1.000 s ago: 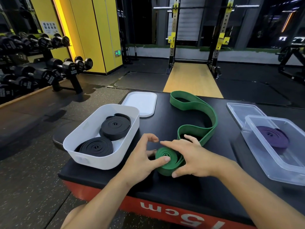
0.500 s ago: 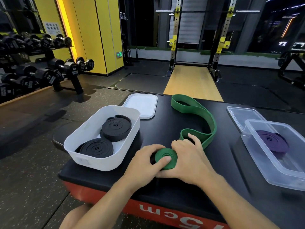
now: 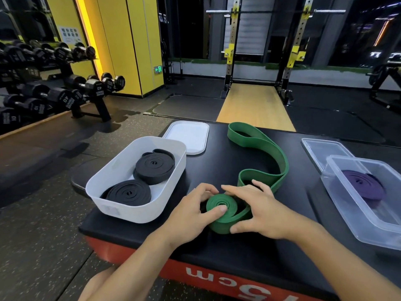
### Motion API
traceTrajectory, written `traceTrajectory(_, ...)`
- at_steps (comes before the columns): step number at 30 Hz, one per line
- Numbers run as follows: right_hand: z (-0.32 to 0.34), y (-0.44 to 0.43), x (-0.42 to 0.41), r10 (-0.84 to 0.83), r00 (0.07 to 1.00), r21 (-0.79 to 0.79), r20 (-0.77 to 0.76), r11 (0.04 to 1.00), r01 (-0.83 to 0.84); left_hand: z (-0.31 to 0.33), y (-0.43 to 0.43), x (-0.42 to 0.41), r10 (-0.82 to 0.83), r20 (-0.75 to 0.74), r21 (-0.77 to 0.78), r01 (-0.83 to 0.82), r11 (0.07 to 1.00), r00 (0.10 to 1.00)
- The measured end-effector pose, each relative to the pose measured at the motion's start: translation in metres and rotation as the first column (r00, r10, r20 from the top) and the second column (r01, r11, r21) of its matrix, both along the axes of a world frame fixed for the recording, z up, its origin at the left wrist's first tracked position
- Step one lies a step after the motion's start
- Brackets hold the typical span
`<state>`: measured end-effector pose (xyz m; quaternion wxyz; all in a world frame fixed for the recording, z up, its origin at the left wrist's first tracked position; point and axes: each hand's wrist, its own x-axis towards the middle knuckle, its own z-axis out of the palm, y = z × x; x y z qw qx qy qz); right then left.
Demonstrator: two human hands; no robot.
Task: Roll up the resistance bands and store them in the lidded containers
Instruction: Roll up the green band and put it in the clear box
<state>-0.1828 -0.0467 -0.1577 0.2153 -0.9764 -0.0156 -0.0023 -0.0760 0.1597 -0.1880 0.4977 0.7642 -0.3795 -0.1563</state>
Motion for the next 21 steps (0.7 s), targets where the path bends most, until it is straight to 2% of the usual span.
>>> traceTrajectory(7,0.007,0.007,0.007,0.032,0.999,-0.055,-0.028,0.998,-0.034,0.001,-0.002,-0.005,0.004,0.019,-0.005,-0.004,1.0,1.0)
traceTrajectory(11,0.009,0.008,0.007,-0.019,0.999,-0.038,0.027,0.999,0.02,0.0,-0.003,-0.006,0.003,0.028,0.003,-0.003,1.0,1.0)
traceTrajectory(17,0.008,0.014,0.008,-0.098,0.994,-0.018,0.051,0.995,0.099,-0.005,-0.003,-0.001,0.04,0.158,0.006,-0.041,0.999,0.987)
traceTrajectory(21,0.007,0.019,0.009,-0.13,0.989,-0.027,0.067,0.991,0.132,-0.005,-0.002,-0.002,0.046,0.162,0.003,-0.047,0.999,0.986)
